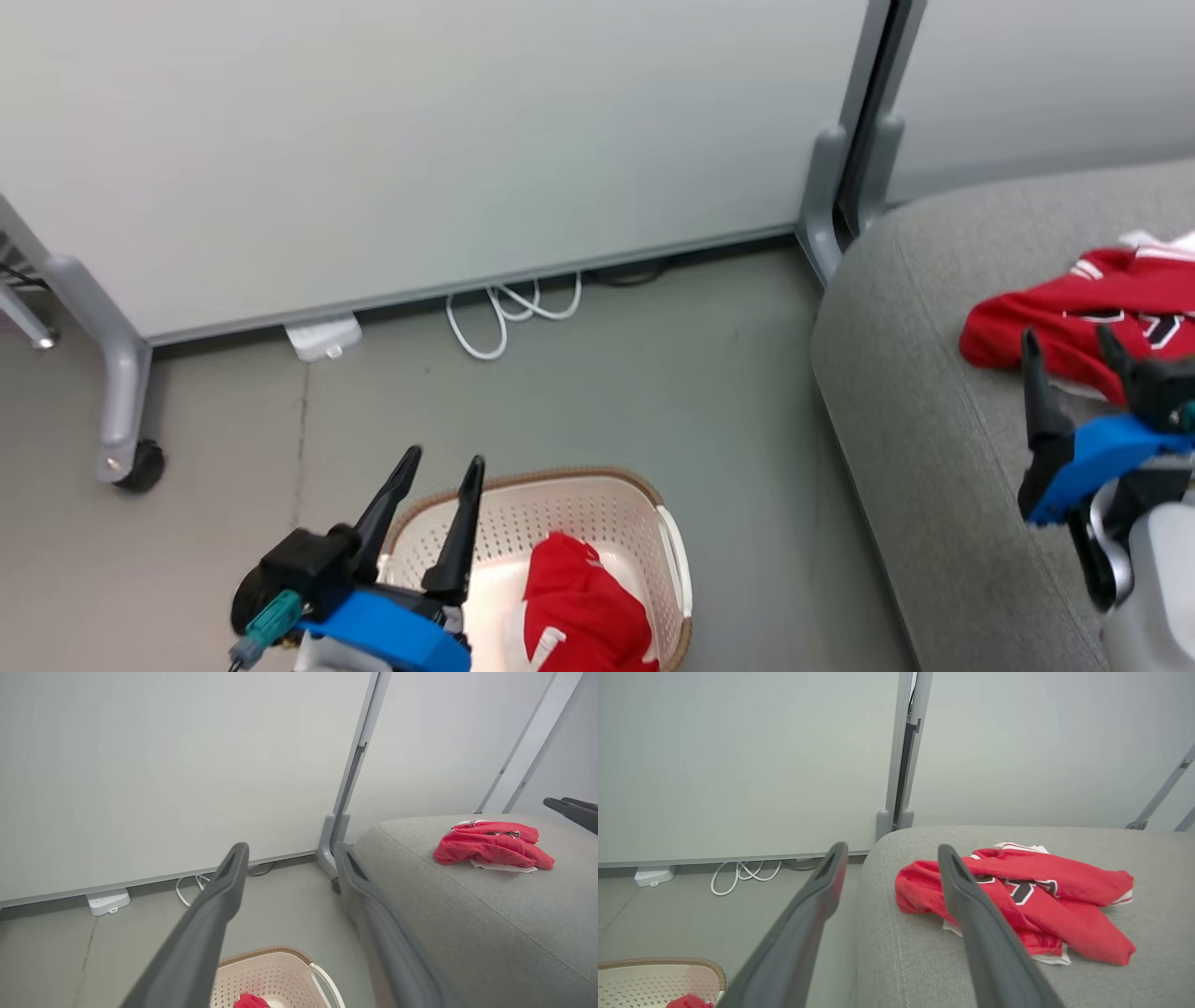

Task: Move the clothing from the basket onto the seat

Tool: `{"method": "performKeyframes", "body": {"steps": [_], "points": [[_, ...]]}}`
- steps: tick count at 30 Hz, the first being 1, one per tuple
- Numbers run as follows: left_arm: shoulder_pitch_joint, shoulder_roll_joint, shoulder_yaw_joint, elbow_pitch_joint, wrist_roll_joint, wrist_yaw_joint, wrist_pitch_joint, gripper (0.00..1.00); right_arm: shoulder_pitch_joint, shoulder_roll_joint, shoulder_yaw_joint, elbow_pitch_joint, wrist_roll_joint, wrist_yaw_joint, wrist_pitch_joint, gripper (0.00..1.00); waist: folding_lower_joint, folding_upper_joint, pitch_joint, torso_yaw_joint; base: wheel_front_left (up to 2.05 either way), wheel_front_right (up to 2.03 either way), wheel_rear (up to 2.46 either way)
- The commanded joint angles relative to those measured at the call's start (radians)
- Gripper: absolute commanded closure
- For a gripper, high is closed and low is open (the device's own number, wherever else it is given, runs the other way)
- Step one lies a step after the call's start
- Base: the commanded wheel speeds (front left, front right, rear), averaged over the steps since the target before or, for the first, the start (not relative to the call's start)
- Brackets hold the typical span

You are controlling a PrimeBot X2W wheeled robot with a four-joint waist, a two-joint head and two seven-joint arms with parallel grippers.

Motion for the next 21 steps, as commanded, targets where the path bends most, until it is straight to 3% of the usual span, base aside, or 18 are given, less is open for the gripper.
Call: {"method": "performKeyframes", "body": {"steps": [1, 12, 21], "points": [[0.021, 0.002, 0.019, -0.001, 0.008, 0.005, -0.003, 0.0, 0.054, 0.006, 0.004, -0.042, 0.005, -0.001, 0.01, 0.0, 0.0005, 0.0, -0.054, 0.039, 0.0, 0.0, 0.0], [0.085, 0.001, 0.166, 0.011, 0.03, 0.013, -0.003, 0.0, 0.352, 0.145, -0.009, -0.422, -0.049, -0.001, 0.062, 0.0, 0.0005, 0.0, -0.074, 0.107, 0.0, 0.0, 0.0], [0.106, 0.0, 0.215, 0.047, 0.043, 0.01, -0.003, 0.0, 0.445, 0.198, 0.02, -0.534, -0.06, -0.001, 0.087, 0.0, 0.0005, 0.0, -0.073, 0.135, 0.0, 0.0, 0.0]]}}
